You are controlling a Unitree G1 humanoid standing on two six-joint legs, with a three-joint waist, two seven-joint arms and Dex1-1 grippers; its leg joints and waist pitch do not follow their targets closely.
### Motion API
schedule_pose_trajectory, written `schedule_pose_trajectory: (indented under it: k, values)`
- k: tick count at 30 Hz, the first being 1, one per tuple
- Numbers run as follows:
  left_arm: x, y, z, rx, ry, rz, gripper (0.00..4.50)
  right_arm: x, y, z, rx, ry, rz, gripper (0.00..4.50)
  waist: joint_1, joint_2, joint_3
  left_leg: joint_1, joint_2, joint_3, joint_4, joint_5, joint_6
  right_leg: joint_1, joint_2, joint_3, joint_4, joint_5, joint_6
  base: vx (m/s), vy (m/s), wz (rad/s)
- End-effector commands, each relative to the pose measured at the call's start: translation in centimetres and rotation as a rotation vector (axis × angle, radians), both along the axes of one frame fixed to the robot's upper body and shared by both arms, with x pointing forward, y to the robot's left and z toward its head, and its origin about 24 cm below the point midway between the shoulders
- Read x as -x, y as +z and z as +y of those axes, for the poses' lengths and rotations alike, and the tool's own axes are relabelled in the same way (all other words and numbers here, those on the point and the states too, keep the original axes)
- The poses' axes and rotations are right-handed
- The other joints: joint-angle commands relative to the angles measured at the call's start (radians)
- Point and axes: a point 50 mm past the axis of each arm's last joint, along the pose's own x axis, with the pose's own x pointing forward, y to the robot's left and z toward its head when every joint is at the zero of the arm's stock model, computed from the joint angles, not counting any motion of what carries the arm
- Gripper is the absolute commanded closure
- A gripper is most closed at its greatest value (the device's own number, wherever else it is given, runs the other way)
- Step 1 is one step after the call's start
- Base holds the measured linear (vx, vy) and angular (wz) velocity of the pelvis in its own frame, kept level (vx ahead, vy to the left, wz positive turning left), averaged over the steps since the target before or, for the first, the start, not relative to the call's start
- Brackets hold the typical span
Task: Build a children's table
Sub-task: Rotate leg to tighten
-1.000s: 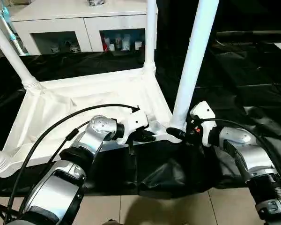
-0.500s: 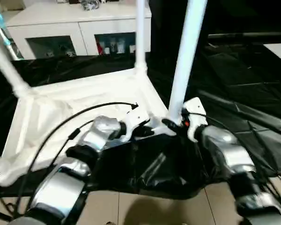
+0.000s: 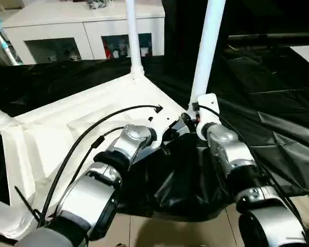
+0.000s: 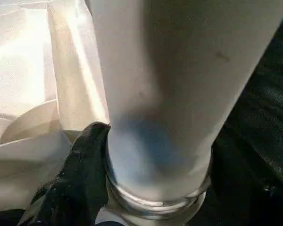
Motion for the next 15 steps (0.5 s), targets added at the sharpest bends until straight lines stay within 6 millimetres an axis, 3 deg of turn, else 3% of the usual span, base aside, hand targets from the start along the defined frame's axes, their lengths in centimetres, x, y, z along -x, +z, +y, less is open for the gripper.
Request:
schedule_pose_trajectory:
  k: [1, 3, 7, 9, 10, 11, 13, 14, 15]
  values:
    - [-0.4, 1.3, -1.1, 0.02, -0.002, -0.061, 4.5, 0.7, -0.4, 3.6, -0.086, 0.119, 0.024, 1.08, 0.003, -0.015, -0.071, 0.008, 0.04, -0.015, -0.072, -0.171, 0.076, 0.057, -0.059, 0.038, -0.078, -0.17, -0.251, 0.0, 0.0, 0.0]
    - [-0.4, 1.2, -0.9, 0.02, -0.002, -0.06, 4.5, 0.5, -0.2, 3.2, -0.092, 0.11, 0.009, 1.06, 0.002, -0.014, -0.071, 0.008, 0.041, -0.016, -0.074, -0.182, 0.07, 0.058, -0.059, 0.038, -0.079, -0.183, -0.247, 0.0, 0.0, 0.0]
    - [-0.3, 1.2, -0.4, 0.02, -0.046, -0.064, 4.5, 0.2, 0.8, 1.4, -0.073, 0.111, -0.042, 0.56, 0.003, -0.014, -0.071, 0.008, 0.04, -0.016, -0.074, -0.18, 0.07, 0.059, -0.06, 0.038, -0.079, -0.18, -0.245, 0.0, 0.0, 0.0]
    - [-0.3, 1.1, -0.2, 0.017, -0.057, -0.064, 4.5, 0.3, 1.1, 0.7, -0.065, 0.142, -0.057, 0.48, 0.005, -0.016, -0.072, 0.005, 0.04, -0.016, -0.072, -0.158, 0.081, 0.062, -0.059, 0.038, -0.076, -0.146, -0.246, 0.0, 0.0, 0.0]
    - [-0.3, 1.0, 0.0, 0.013, -0.067, -0.068, 4.5, 0.5, 1.2, 0.4, -0.056, 0.167, -0.058, 0.34, 0.007, -0.012, -0.073, 0.007, 0.04, -0.015, -0.071, -0.152, 0.085, 0.061, -0.06, 0.038, -0.076, -0.134, -0.247, 0.0, 0.0, 0.0]
    - [-0.2, 1.0, 0.1, 0.01, -0.074, -0.071, 4.5, 0.6, 1.3, 0.3, -0.049, 0.184, -0.058, 0.22, 0.008, -0.016, -0.075, 0.004, 0.041, -0.016, -0.07, -0.131, 0.096, 0.065, -0.059, 0.038, -0.072, -0.1, -0.249, 0.0, 0.0, 0.0]
    - [-0.2, 0.8, 0.7, 0.005, -0.091, -0.07, 4.5, 1.4, 1.5, -0.8, -0.001, 0.284, -0.051, 0.22, 0.011, -0.016, -0.076, 0.004, 0.041, -0.014, -0.067, -0.107, 0.114, 0.065, -0.059, 0.037, -0.068, -0.063, -0.26, 0.0, 0.0, 0.0]
    - [0.1, 0.7, 1.2, 0.004, -0.138, -0.077, 4.5, 2.5, 1.7, -2.1, 0.038, 0.381, -0.048, 0.22, 0.015, -0.01, -0.075, 0.003, 0.041, -0.015, -0.066, -0.102, 0.123, 0.068, -0.057, 0.035, -0.069, -0.055, -0.256, 0.0, 0.0, 0.0]
    - [0.1, 0.7, 1.2, 0.004, -0.139, -0.077, 4.5, 2.5, 1.7, -2.1, 0.039, 0.383, -0.048, 0.22, 0.022, -0.013, -0.077, 0.002, 0.046, -0.016, -0.064, -0.091, 0.138, 0.071, -0.058, 0.036, -0.067, -0.028, -0.251, 0.0, 0.0, 0.0]
